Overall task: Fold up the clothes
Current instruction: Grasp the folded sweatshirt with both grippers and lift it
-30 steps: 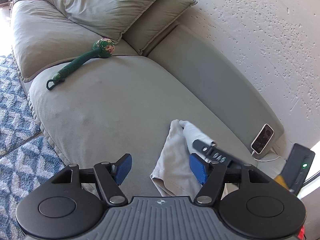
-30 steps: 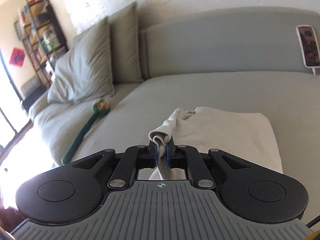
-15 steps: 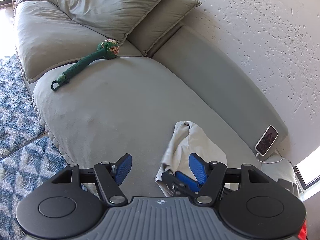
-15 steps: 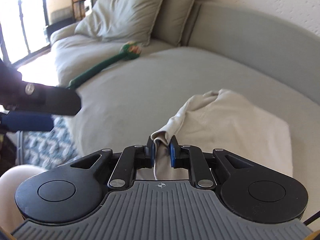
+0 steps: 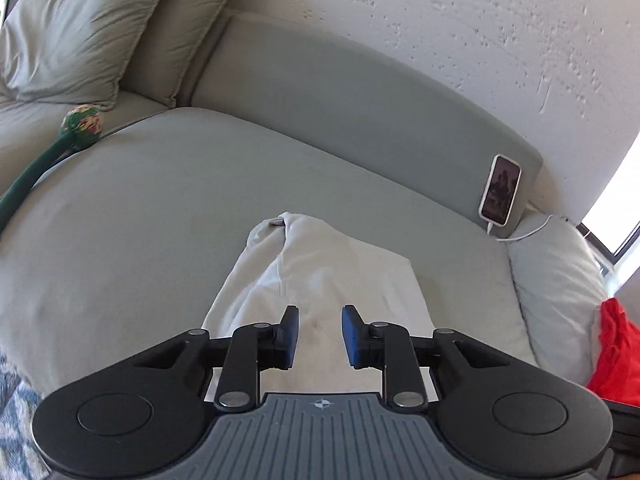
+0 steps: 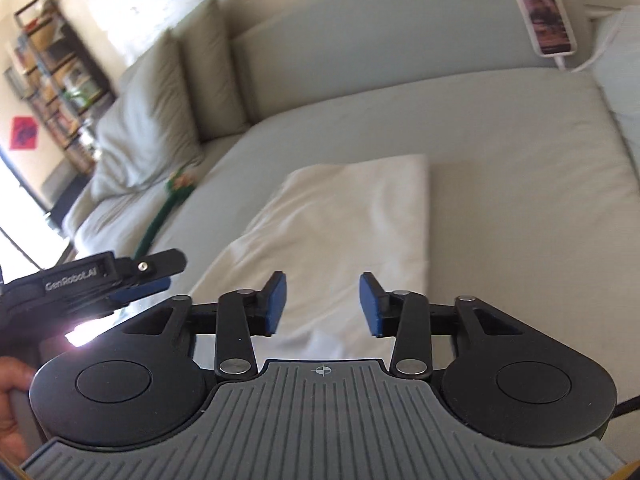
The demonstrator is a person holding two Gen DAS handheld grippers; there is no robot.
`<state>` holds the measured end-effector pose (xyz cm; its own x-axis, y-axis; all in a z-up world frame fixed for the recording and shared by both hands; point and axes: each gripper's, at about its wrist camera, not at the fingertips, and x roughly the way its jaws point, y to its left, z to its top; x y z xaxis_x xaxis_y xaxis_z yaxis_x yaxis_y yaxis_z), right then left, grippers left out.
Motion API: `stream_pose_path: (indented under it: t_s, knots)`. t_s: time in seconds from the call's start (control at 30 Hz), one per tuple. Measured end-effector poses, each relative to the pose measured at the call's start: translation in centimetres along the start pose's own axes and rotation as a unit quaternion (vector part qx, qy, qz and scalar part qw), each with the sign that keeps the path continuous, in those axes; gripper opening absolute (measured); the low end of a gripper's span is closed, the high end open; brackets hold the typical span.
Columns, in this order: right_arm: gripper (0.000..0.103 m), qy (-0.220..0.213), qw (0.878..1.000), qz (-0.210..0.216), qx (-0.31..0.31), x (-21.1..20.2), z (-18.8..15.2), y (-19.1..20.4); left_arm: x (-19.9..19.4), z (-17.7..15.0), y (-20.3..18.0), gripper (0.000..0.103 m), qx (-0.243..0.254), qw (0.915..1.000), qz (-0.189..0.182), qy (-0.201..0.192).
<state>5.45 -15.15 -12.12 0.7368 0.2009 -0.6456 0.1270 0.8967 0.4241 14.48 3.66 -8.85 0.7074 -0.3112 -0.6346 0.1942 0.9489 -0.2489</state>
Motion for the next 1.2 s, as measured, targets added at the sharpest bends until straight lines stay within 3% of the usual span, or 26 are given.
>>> stream_pose_path:
  t_s: [0.07, 0.17, 0.23, 0.27, 0.37, 0.4, 0.43, 0.47, 0.5, 0.53, 0.57, 0.6, 0.7, 0.83, 0.9, 1.03, 1.2]
  knots:
    - [0.017, -0.002, 1.000, -0.007, -0.001, 2.1, 0.4, -0.7, 3.0, -0.1, -0.2, 0.017, 0.040, 0.9982, 0.043, 0.010]
    - [0.018, -0.008, 0.999, -0.021, -0.043, 5.0, 0.6, -0.5, 6.0, -1.3, 1.5, 0.013, 0.061, 0.9886, 0.119, 0.069]
    - [0.019, 0.001, 0.996, -0.032, -0.083, 6.5, 0.3, -0.3, 5.3, -1.5, 2.4, 0.014, 0.058, 0.9863, 0.133, 0.078]
    - [0.021, 0.026, 0.993, -0.037, -0.105, 7.5, 0.0, -0.3, 4.9, -1.6, 2.9, 0.016, 0.057, 0.9852, 0.140, 0.082]
    - [0.021, 0.046, 0.988, -0.042, -0.141, 7.3, -1.1, -0.6, 2.7, -0.7, 4.4, 0.017, 0.032, 0.9885, 0.106, 0.103]
    - [0.021, 0.053, 0.988, -0.042, -0.137, 6.6, -1.1, -0.7, 1.6, -0.2, 5.0, 0.025, 0.020, 0.9902, 0.088, 0.107]
    - [0.022, 0.060, 0.991, -0.035, -0.119, 5.8, -0.8, -1.2, 0.5, 0.2, 5.5, 0.044, 0.009, 0.9923, 0.074, 0.099]
    - [0.032, 0.066, 0.993, -0.026, -0.098, 4.9, -0.5, -1.7, -0.6, 0.6, 6.0, 0.053, -0.001, 0.9942, 0.061, 0.089]
    - [0.042, 0.066, 0.995, -0.010, -0.068, 3.9, -0.2, -2.5, -1.5, 1.0, 6.5, 0.068, -0.007, 0.9960, 0.049, 0.074]
    - [0.063, 0.065, 0.997, 0.002, -0.039, 2.9, 0.1, -3.3, -2.1, 1.4, 7.0, 0.074, -0.013, 0.9969, 0.042, 0.066]
    - [0.071, 0.061, 0.998, 0.015, -0.011, 2.1, 0.4, -4.2, -2.3, 1.7, 7.3, 0.076, -0.020, 0.9970, 0.037, 0.065]
    - [0.073, 0.058, 0.998, 0.030, 0.014, 1.5, 0.5, -5.1, -2.2, 1.9, 7.7, 0.081, -0.032, 0.9965, 0.027, 0.072]
    - [0.073, 0.074, 0.989, 0.078, 0.103, 1.4, 0.7, -8.2, 0.1, 1.8, 9.1, 0.084, -0.079, 0.9896, -0.022, 0.118]
    - [0.073, 0.099, 0.963, 0.132, 0.214, 3.4, 0.0, -11.1, 3.3, 0.7, 10.3, 0.084, -0.127, 0.9738, -0.074, 0.174]
    - [0.073, 0.110, 0.953, 0.147, 0.241, 4.8, -0.3, -11.5, 4.1, 0.7, 10.6, 0.087, -0.132, 0.9692, -0.103, 0.180]
    - [0.064, 0.112, 0.945, 0.152, 0.266, 7.0, -0.1, -12.5, 5.9, 1.0, 10.9, 0.088, -0.132, 0.9547, -0.162, 0.212]
    - [0.064, 0.122, 0.942, 0.155, 0.272, 9.9, 1.6, -13.1, 8.1, 1.4, 9.6, 0.090, -0.093, 0.9473, -0.185, 0.245]
